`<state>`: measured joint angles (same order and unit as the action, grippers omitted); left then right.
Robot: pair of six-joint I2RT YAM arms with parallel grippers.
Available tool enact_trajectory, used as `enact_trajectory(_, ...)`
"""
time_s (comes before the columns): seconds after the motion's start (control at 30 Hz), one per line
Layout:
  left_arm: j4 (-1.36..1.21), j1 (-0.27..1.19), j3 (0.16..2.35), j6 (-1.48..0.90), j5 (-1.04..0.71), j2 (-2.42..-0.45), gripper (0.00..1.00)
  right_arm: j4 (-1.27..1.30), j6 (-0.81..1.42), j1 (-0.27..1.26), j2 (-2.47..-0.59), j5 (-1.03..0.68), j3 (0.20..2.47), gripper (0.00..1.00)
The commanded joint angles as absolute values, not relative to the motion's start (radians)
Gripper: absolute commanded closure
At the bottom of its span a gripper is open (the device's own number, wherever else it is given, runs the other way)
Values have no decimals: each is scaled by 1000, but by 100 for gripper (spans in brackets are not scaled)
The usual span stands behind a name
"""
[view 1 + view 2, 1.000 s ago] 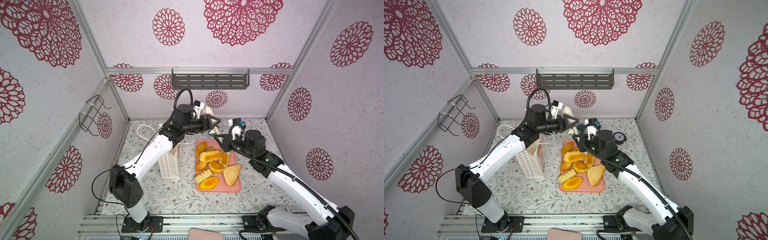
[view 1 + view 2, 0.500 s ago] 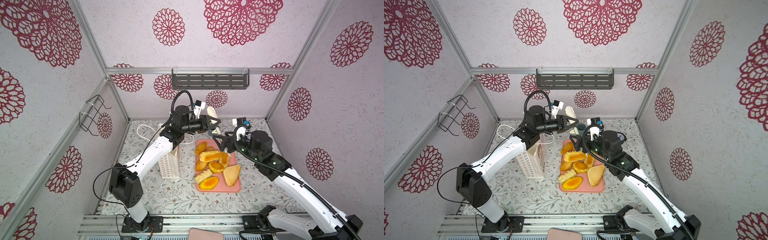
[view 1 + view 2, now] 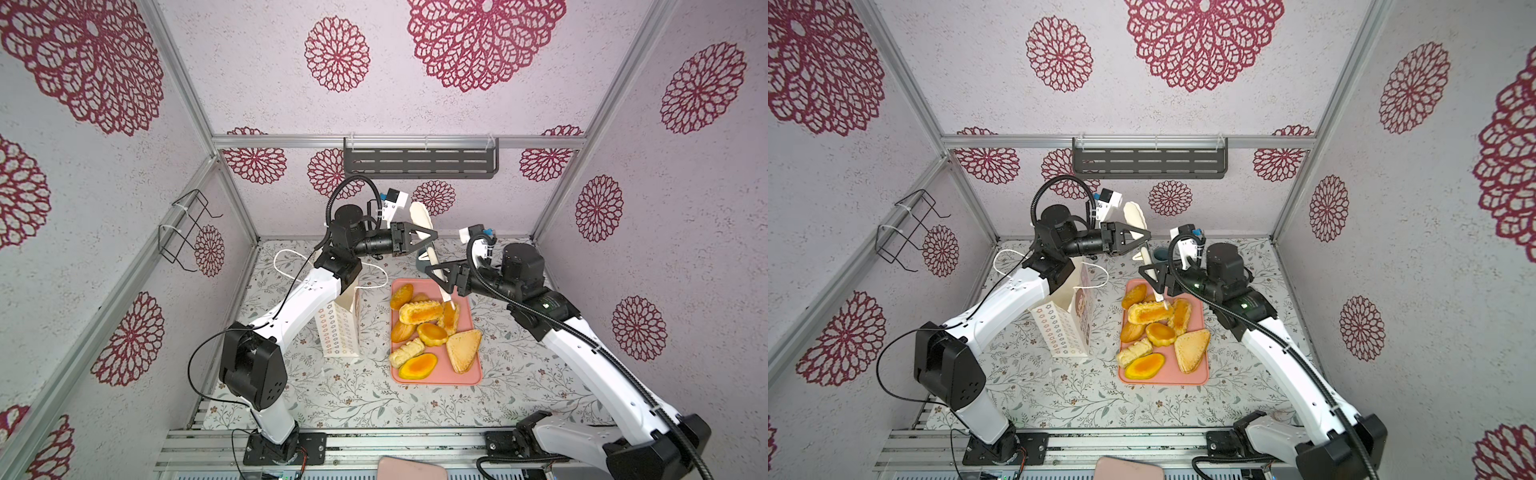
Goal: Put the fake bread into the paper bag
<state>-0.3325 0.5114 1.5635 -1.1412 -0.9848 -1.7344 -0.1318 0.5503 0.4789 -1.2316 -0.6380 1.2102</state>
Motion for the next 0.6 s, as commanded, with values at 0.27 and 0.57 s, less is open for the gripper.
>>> enact_trajectory(0.27, -394, 499, 1589, -1145, -1038, -1741, 74, -84, 619, 498, -1224, -700, 1260, 46)
enact_trajectory(0.57, -458, 480, 1562, -1196, -959, -1740, 73, -9, 659, 533, -1194, -623, 1206, 42)
